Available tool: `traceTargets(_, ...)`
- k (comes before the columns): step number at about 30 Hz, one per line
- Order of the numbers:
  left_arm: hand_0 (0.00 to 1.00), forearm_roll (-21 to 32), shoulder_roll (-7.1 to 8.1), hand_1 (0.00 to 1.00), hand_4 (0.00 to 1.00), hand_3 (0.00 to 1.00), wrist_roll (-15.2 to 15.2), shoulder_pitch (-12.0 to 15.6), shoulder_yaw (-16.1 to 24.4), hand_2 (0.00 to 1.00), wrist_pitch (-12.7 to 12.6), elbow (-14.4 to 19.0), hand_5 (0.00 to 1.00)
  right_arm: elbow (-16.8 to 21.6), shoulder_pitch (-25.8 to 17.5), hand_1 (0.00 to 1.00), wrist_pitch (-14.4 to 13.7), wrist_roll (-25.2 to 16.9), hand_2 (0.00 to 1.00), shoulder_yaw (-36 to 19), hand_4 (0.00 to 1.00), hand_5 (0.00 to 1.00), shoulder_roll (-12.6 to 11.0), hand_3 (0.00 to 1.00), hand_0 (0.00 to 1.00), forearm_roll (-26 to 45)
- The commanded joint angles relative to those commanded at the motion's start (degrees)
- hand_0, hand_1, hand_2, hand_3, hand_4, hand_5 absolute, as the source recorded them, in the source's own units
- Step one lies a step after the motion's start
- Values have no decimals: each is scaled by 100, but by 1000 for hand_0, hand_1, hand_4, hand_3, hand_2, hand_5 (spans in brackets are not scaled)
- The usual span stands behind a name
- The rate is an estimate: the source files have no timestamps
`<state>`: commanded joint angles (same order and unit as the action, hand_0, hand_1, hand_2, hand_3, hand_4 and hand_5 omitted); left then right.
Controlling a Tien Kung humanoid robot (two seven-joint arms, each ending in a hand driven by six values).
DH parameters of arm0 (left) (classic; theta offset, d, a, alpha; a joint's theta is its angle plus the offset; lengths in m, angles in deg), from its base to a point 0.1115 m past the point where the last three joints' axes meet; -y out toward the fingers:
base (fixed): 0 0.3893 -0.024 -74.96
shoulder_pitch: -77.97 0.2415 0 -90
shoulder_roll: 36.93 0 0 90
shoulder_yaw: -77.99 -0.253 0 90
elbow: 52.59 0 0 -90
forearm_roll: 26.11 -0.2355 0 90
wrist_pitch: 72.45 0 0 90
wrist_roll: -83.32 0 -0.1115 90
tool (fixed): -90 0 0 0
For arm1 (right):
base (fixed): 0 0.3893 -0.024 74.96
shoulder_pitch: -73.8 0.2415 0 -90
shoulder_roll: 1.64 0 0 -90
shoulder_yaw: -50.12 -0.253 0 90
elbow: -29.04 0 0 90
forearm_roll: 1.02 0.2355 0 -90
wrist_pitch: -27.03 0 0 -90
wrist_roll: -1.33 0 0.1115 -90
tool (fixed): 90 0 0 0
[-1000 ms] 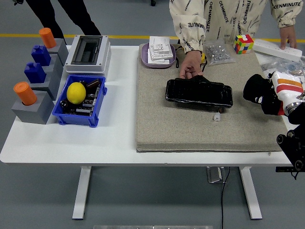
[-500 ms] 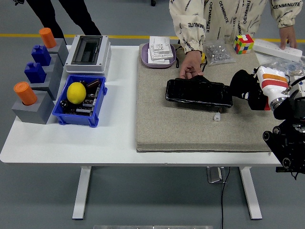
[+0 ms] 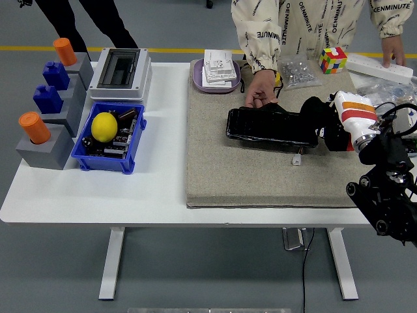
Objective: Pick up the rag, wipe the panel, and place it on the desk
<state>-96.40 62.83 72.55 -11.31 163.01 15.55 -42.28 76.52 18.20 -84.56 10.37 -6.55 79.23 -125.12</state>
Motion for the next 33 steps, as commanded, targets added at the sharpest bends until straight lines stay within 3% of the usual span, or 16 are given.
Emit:
traceTargets(15, 649, -10, 8, 694, 597, 566, -4, -44, -13, 738, 2, 0, 473, -289, 283, 357, -2, -28, 422, 340, 998, 144, 268, 431, 272, 55)
traceTargets(33, 651, 23, 1, 694, 596, 565, 1, -88, -3, 738, -2, 0, 473, -330, 458, 357, -17, -54, 421, 504, 998, 145, 589, 431, 272, 72)
